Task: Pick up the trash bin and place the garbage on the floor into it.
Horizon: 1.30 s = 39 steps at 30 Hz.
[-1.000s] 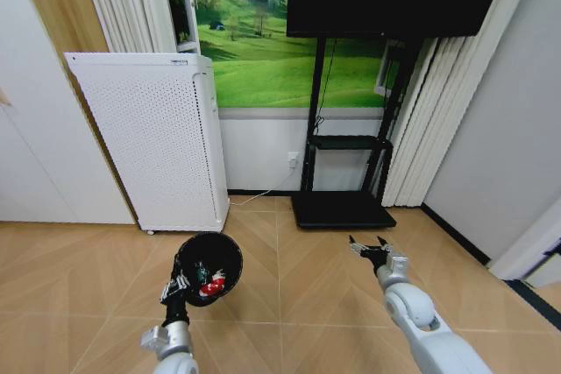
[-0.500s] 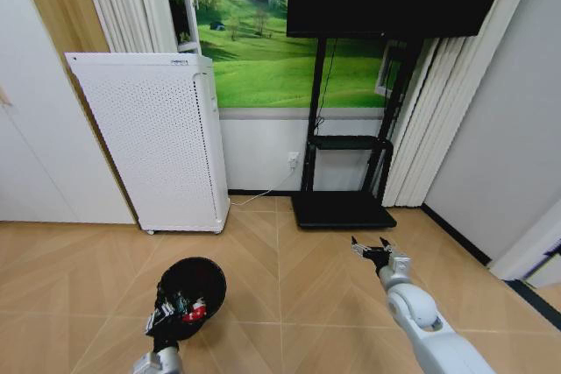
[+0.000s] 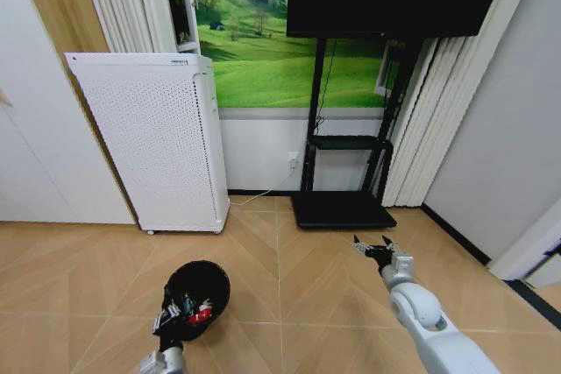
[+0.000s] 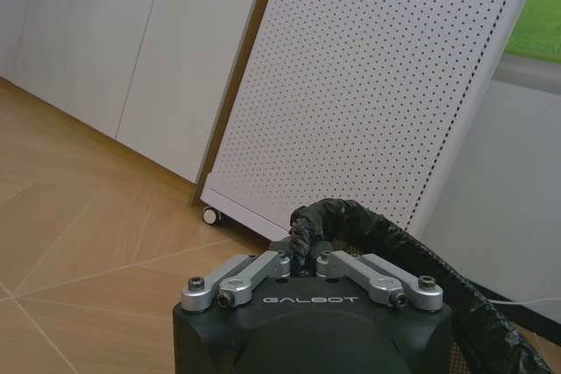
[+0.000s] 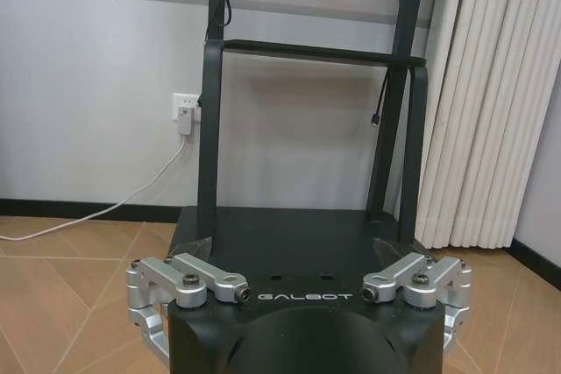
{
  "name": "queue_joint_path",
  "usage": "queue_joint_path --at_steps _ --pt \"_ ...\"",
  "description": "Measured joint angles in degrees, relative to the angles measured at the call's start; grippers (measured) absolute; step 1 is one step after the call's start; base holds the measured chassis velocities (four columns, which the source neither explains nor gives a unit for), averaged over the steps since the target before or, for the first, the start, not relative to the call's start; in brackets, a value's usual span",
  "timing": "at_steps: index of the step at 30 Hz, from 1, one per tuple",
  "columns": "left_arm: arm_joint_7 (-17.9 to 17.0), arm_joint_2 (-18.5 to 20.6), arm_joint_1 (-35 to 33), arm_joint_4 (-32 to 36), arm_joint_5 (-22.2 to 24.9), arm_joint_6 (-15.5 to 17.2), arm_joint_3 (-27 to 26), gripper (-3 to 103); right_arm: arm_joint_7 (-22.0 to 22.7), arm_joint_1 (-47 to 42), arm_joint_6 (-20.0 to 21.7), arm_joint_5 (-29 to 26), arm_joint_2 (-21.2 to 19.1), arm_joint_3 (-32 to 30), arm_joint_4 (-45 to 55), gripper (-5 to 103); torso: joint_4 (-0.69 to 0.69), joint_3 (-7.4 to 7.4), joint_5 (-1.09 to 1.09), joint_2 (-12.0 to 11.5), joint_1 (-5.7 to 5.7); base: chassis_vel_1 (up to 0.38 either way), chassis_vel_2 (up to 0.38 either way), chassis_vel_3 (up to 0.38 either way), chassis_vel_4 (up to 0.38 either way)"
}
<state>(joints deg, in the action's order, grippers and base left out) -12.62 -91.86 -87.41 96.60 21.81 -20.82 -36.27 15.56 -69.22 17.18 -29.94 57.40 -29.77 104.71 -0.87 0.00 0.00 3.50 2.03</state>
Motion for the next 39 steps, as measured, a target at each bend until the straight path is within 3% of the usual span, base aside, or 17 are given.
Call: queue_joint_path --at_steps 3,9,12,13,21,22,28,29,31,33,36,37,39 --pt "0.6 0.2 -0.3 0.0 -0.5 -0.2 0.1 4 0.0 0.1 -0.1 0.0 0.0 0.0 0.0 100 0.00 0.00 0.00 0.0 0.00 0.000 0.000 0.000 0.000" --pt "1.1 0.5 -0.9 0.8 -0.7 -0.2 0.8 15 0.0 0.3 -0.1 -0.2 -0.3 0.0 0.2 100 0.00 0.00 0.01 0.0 0.00 0.000 0.000 0.000 0.000" --pt "1.0 0.3 -1.2 1.0 -1.0 -0.4 0.9 31 0.0 0.2 -0.2 -0.2 -0.5 0.0 0.2 100 0.00 0.00 0.00 0.0 0.00 0.000 0.000 0.000 0.000" --pt "1.0 0.3 -1.2 1.0 -1.0 -0.4 0.9 31 0.0 0.2 -0.2 -0.2 -0.5 0.0 0.2 100 0.00 0.00 0.00 0.0 0.00 0.000 0.000 0.000 0.000" --pt "1.3 0.7 -2.0 2.5 -0.9 -0.1 0.8 64 0.0 0.2 -0.2 -0.5 -0.8 -0.2 0.5 100 0.00 0.00 0.00 0.0 0.00 0.000 0.000 0.000 0.000" --pt "1.3 0.7 -2.0 2.5 -0.9 -0.1 0.8 64 0.0 0.2 -0.2 -0.5 -0.8 -0.2 0.5 100 0.00 0.00 0.00 0.0 0.00 0.000 0.000 0.000 0.000" --pt "3.6 1.7 -2.5 4.6 -1.4 1.6 0.6 90 0.2 0.2 0.1 -0.8 -0.8 -0.2 1.4 100 0.01 0.00 0.00 0.0 0.00 0.000 0.000 0.000 0.000" --pt "3.6 1.7 -2.5 4.6 -1.4 1.6 0.6 90 0.2 0.2 0.1 -0.8 -0.8 -0.2 1.4 100 0.01 0.00 0.00 0.0 0.00 0.000 0.000 0.000 0.000" --pt "4.2 2.7 -1.9 7.1 -2.2 3.5 0.5 98 0.3 0.2 0.3 -1.2 -0.8 -0.3 2.0 100 0.01 0.00 0.00 0.0 0.00 0.000 0.000 0.000 0.000" --pt "4.2 3.1 -1.5 8.8 -2.8 4.8 0.6 100 0.3 0.2 0.4 -1.3 -0.8 -0.4 2.4 100 0.00 0.00 0.00 0.0 0.00 0.000 0.000 0.000 0.000" --pt "4.6 3.4 -0.4 13.5 -5.3 10.2 -0.6 100 0.4 0.1 0.4 -2.1 -0.6 -0.9 3.7 100 0.00 0.00 0.00 0.0 0.00 0.000 0.000 0.000 0.000" --pt "4.6 3.4 -0.4 13.5 -5.3 10.2 -0.6 100 0.4 0.1 0.4 -2.1 -0.6 -0.9 3.7 100 0.00 0.00 0.00 0.0 0.00 0.000 0.000 0.000 0.000" --pt "6.7 3.1 1.3 17.5 -7.4 18.0 -2.9 100 0.5 0.1 0.3 -2.9 -0.5 -1.4 4.9 100 0.00 0.00 0.00 0.0 0.00 0.000 0.000 0.000 0.000"
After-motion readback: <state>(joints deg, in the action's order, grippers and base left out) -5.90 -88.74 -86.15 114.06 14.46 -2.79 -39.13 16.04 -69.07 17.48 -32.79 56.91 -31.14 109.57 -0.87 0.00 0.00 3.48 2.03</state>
